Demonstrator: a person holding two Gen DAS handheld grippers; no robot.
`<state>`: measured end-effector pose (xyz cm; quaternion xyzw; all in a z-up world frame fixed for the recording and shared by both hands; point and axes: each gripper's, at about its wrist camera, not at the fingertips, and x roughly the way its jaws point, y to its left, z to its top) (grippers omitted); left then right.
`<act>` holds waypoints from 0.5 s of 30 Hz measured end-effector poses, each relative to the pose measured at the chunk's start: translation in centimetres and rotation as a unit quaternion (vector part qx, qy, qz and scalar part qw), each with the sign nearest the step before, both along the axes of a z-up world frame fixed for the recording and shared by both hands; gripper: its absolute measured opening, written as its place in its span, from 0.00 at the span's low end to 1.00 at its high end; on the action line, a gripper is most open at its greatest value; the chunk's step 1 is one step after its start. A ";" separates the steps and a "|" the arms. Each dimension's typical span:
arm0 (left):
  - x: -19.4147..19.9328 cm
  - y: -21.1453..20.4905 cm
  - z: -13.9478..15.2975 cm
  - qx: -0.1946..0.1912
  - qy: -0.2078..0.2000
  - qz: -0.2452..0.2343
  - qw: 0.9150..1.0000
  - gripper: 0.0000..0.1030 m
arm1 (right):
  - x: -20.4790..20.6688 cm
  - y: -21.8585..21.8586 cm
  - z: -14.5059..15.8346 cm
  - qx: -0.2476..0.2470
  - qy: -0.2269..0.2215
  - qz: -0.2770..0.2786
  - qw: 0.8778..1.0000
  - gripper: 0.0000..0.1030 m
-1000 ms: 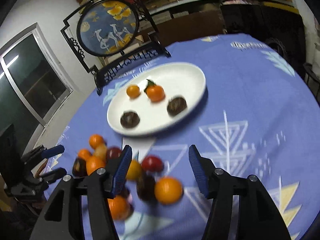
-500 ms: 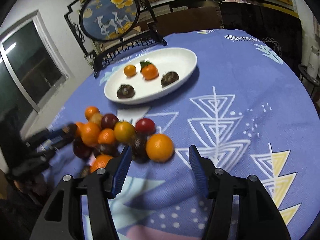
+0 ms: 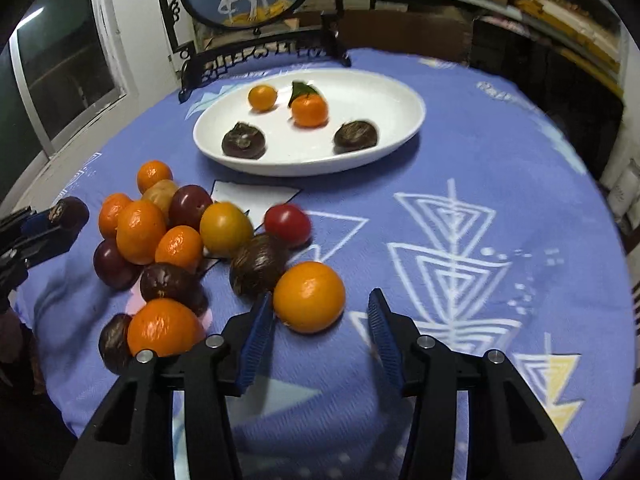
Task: Organize fruits
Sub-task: 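Carry the dark brown fruit to the plate with the left tool while the right tool places an orange there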
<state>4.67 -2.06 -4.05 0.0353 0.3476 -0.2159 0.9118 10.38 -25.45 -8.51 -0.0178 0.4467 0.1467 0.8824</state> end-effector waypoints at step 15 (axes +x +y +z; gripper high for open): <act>3.2 -0.4 1.7 -0.023 0.003 0.016 1.000 0.39 | -0.4 -2.7 4.5 0.100 -0.016 -0.010 0.995 0.36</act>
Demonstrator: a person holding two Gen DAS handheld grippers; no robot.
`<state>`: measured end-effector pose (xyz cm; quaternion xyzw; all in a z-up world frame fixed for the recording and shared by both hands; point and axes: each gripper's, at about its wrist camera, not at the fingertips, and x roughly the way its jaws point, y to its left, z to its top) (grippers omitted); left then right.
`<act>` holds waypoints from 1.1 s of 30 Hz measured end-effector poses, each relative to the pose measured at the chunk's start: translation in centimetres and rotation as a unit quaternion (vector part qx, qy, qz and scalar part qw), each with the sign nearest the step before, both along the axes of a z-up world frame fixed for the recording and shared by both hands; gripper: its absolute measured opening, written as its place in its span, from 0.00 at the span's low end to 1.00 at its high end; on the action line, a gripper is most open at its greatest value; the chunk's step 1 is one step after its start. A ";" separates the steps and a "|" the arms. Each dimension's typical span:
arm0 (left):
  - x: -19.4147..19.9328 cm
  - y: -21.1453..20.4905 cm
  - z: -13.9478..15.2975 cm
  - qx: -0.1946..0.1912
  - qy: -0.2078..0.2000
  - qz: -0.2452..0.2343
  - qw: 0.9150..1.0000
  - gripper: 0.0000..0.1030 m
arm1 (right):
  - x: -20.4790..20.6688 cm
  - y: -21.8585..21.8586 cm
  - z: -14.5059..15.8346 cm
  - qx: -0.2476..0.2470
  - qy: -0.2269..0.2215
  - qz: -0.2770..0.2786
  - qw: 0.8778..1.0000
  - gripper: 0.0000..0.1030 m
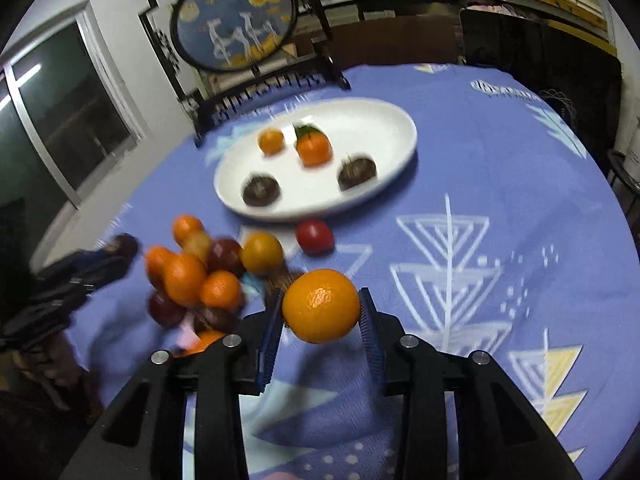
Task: Organize fruits
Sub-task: 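Carry the dark brown fruit to the plate with the left tool while the right tool places an orange there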
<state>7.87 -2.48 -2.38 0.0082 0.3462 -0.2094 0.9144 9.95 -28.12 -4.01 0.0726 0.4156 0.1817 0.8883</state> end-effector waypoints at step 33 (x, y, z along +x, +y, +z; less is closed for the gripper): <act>1.1 -1.1 -1.0 0.064 0.022 -0.038 0.997 0.66 | 3.1 1.2 0.5 0.002 -0.017 -0.024 1.000 0.55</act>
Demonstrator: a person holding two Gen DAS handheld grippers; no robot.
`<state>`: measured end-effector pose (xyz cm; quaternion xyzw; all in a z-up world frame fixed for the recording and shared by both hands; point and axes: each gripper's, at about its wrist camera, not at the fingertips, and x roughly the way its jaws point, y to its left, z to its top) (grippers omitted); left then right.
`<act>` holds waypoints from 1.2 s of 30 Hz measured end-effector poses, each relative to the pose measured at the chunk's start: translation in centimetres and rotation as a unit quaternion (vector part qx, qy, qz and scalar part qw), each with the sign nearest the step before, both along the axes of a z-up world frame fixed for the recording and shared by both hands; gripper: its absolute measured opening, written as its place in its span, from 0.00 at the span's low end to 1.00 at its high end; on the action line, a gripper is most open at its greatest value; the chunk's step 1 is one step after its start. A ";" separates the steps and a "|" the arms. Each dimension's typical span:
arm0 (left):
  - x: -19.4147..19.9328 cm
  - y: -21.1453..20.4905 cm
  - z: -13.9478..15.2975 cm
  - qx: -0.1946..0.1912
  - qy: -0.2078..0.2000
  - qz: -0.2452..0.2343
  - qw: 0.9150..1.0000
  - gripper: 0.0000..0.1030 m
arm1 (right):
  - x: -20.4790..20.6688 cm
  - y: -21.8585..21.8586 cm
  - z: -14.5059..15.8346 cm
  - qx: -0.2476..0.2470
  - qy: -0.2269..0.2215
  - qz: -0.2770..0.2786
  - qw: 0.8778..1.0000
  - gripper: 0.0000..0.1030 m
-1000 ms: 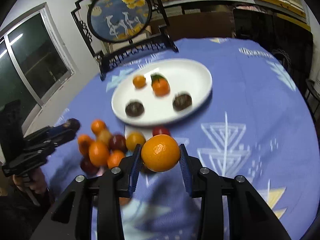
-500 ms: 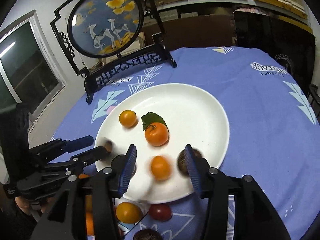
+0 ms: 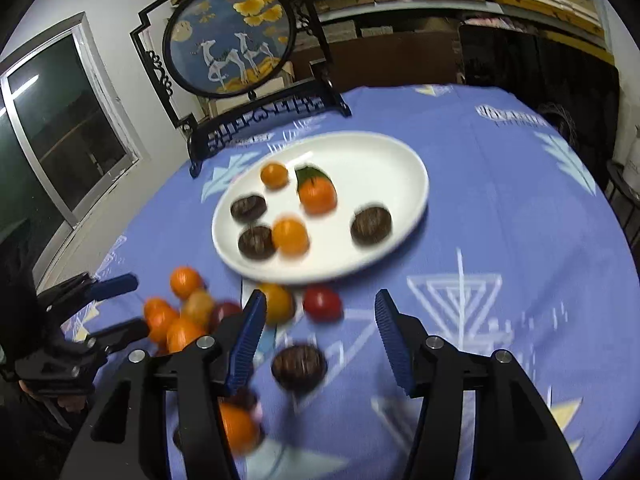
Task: Organize fruits
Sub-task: 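Carry the dark brown fruit to the plate with the left tool while the right tool places an orange there, then grasp a red plum with the left tool while the right tool places a large orange on the plate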
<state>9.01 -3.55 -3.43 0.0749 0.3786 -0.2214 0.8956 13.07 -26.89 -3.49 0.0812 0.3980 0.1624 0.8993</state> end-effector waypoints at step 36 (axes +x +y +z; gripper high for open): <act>-4.1 1.9 -3.3 -0.041 0.037 0.022 0.998 0.36 | -5.2 3.5 -5.7 0.099 0.095 0.121 0.983 0.43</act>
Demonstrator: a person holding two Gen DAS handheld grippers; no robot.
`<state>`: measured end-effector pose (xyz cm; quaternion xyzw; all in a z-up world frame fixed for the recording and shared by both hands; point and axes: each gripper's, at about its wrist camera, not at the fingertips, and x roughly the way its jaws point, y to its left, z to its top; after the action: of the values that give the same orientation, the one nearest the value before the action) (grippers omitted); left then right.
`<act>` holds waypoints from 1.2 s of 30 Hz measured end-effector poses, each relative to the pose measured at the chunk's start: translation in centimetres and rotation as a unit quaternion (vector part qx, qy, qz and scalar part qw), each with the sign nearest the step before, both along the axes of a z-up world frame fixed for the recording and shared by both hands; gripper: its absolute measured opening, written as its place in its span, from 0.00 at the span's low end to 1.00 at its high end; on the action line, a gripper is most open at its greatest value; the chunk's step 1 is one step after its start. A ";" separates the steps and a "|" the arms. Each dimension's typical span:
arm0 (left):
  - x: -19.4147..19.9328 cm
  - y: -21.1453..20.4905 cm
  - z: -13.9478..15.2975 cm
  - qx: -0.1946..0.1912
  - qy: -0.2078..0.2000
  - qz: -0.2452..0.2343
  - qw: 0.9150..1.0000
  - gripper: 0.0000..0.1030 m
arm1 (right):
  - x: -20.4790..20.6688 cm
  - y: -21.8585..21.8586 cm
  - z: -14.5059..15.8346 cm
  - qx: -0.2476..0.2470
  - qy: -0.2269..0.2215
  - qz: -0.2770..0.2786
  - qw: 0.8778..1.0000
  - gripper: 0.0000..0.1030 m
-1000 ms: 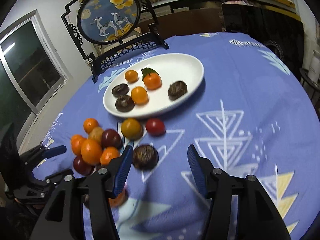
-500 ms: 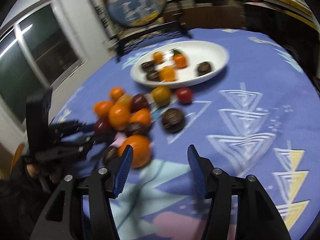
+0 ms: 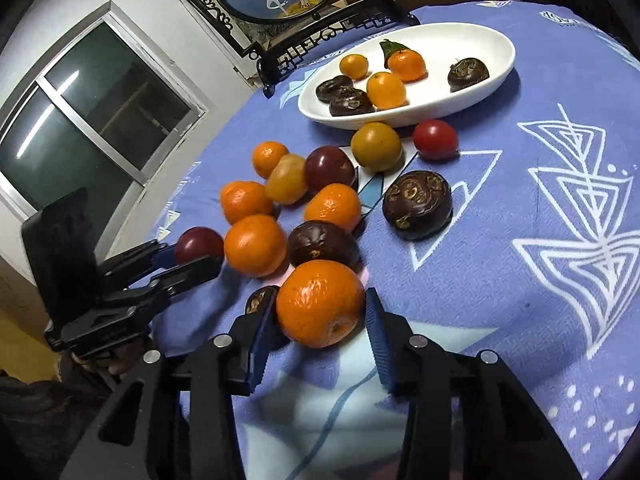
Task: Organize fruits
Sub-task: 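Grasp a red plum with the left tool while the right tool places a large orange on the plate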
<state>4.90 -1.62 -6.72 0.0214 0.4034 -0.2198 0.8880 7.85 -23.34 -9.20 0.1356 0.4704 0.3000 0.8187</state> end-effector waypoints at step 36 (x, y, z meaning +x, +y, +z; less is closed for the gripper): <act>20.3 -5.8 3.4 0.005 0.009 0.022 1.000 0.51 | 16.5 -4.0 7.0 -0.032 -0.096 -0.127 0.987 0.51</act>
<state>25.19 -7.40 -3.36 0.0149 0.4126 -0.1987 0.8888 24.39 -27.33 -2.18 0.1385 0.3776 0.1902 0.8956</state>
